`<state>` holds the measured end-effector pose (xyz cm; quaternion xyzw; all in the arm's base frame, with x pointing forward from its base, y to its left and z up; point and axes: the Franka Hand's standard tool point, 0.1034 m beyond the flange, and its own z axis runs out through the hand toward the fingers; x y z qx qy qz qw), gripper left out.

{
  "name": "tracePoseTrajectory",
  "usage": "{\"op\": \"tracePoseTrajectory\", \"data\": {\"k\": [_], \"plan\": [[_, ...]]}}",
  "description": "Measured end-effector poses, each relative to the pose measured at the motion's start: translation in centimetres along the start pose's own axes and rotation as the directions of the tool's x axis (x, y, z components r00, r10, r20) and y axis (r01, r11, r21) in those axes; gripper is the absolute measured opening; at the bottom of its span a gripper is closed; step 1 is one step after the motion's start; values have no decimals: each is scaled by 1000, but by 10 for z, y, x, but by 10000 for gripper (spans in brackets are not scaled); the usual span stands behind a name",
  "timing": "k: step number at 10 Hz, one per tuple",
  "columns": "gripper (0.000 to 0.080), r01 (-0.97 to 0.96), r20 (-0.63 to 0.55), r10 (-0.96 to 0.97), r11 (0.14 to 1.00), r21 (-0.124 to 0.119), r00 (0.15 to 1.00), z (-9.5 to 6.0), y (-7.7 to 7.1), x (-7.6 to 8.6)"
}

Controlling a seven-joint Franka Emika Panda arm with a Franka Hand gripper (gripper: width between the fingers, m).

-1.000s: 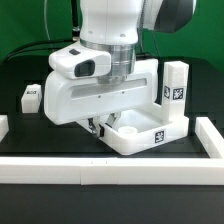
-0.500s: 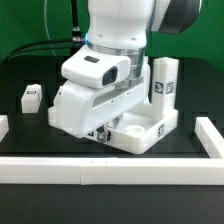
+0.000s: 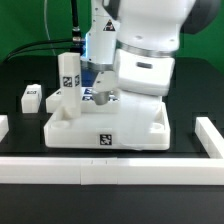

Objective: Assemble desk

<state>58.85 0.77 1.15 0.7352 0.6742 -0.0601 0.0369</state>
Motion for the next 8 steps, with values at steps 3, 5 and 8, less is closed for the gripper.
{"op": "tracePoseTrajectory", "data": {"k": [3, 5, 8], "plan": [[60, -15, 6, 15, 1000, 5, 1000, 0, 0, 6], [60, -36, -4, 36, 999, 0, 999, -7, 21, 30], [60, 3, 1, -3, 1000, -24, 1000, -8, 43, 45]]}}
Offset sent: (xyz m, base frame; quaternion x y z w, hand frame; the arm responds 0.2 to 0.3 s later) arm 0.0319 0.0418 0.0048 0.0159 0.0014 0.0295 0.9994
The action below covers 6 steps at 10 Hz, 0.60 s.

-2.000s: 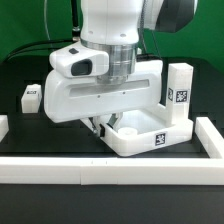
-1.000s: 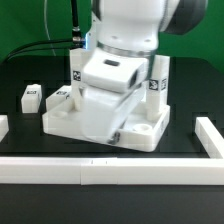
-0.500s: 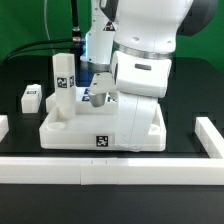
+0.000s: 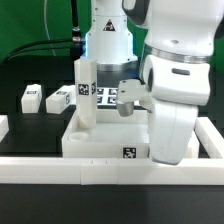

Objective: Assemble desk

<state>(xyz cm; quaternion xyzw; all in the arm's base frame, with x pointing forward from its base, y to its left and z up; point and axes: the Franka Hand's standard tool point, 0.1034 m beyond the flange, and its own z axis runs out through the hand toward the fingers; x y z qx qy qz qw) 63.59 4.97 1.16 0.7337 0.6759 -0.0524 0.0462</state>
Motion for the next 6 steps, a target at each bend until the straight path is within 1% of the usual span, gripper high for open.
{"op": "tracePoseTrajectory", "data": {"k": [1, 2, 4, 6], "plan": [[60, 2, 8, -2, 1000, 2, 1000, -2, 3, 4], [60, 8, 16, -7, 1000, -10, 1000, -6, 6, 8], [60, -7, 21, 7, 1000, -20, 1000, -9, 8, 14], [60, -19, 24, 20, 1000, -16, 1000, -6, 7, 15]]}}
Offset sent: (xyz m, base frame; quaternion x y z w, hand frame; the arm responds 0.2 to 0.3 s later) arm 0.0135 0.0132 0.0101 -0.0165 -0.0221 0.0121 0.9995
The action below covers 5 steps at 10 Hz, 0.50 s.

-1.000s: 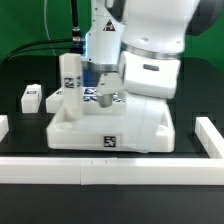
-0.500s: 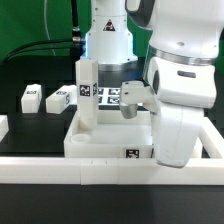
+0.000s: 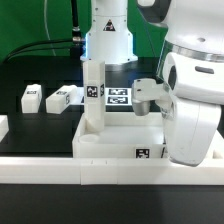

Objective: Assemble desk

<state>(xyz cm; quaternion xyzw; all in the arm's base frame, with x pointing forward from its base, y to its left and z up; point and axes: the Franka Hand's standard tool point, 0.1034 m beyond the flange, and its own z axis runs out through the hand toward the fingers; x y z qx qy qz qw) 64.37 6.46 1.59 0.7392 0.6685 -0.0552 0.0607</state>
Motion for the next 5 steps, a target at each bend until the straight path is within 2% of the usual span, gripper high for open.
{"op": "tracePoseTrajectory", "data": {"k": [1, 2, 3, 4, 5], "plan": [[61, 7, 4, -7, 1000, -3, 1000, -2, 1, 0], [145, 9, 14, -9, 1000, 15, 1000, -4, -3, 0], [282, 5, 27, -6, 999, 48, 1000, -10, -9, -3], [282, 2, 36, -4, 998, 68, 999, -15, -12, -5], [483, -4, 49, 0, 996, 87, 999, -28, -9, -10]]}}
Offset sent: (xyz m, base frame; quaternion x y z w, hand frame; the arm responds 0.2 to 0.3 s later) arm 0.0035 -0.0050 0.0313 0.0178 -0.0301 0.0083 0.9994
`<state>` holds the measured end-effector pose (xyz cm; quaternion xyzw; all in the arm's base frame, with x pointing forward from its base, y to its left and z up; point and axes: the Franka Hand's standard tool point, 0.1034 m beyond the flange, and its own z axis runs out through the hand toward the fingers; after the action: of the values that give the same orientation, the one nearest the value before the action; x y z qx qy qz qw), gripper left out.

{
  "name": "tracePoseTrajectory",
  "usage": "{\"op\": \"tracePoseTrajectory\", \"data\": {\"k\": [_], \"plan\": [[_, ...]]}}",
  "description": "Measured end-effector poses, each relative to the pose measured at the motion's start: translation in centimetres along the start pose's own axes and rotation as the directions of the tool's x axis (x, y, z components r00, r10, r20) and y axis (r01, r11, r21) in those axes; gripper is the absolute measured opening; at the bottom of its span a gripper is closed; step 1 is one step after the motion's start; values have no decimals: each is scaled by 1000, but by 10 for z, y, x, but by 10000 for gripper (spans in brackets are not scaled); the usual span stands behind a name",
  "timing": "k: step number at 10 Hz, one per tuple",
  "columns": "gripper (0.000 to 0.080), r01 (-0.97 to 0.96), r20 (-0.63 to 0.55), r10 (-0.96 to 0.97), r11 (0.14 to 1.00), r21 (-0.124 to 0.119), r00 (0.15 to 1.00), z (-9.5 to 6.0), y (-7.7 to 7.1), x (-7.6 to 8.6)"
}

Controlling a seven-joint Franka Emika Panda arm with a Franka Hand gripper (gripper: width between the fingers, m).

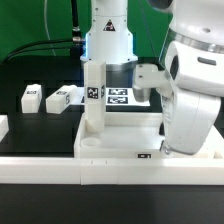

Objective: Assemble desk

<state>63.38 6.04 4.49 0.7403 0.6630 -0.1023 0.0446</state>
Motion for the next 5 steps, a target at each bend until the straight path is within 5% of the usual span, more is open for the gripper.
{"op": "tracePoseTrajectory", "data": {"k": [1, 2, 5], "plan": [[594, -10, 8, 10, 1000, -4, 1000, -28, 13, -6], [594, -15, 1, 15, 999, -30, 1000, -38, 20, -13], [646, 2, -3, -2, 1000, 8, 1000, -25, -15, -63]]}}
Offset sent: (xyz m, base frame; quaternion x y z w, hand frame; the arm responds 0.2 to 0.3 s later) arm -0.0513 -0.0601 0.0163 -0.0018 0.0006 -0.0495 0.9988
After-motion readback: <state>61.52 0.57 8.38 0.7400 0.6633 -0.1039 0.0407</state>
